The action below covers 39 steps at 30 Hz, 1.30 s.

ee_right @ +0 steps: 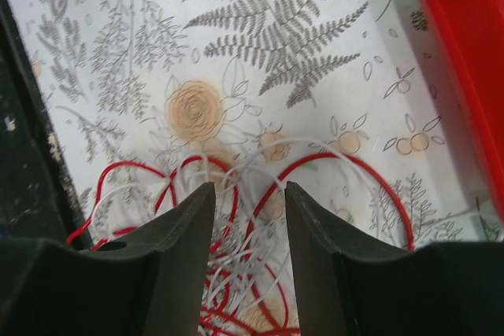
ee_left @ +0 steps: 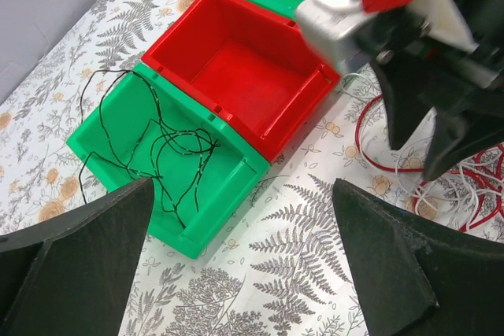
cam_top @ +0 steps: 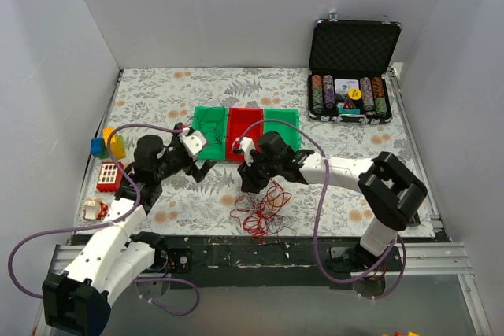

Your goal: Untangle the cables

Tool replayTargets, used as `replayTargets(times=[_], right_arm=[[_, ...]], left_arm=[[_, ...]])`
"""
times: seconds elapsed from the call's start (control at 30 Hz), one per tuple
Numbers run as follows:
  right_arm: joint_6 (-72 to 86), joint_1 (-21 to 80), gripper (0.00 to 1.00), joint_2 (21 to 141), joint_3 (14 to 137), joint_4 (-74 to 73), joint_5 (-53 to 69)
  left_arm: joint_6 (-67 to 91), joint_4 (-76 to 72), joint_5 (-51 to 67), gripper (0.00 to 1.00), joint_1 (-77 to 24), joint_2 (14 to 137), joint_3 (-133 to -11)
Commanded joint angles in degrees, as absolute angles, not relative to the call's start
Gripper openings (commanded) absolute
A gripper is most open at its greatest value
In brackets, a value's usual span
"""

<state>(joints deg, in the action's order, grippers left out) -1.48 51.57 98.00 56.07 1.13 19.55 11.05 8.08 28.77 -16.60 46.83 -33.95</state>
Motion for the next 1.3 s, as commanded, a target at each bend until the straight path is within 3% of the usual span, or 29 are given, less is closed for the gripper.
replayTargets(times=[0.0,0.67,1.0,1.27], right_arm=[[-0.7,50.5,0.50,92.5,52.8,3.4,24.9],[3.8,50.6,0.45,105.5,61.7,3.3,25.5],[2.9,51.0,0.11,100.8,61.7,4.7,25.1],[3.4,51.2,0.01,87.5,59.3,4.2,23.1]], left_arm=[[6.7,7.6,31.4,0.98,-16.3,44.2,-32.4],[6.0,3.8,30.4,0.98,-16.3,45.4,-29.7],[7.8,2.9,30.4,0.98,-16.3,45.4,-29.6],[8.4,2.6,31.3,0.98,-16.3,45.4,-29.8]])
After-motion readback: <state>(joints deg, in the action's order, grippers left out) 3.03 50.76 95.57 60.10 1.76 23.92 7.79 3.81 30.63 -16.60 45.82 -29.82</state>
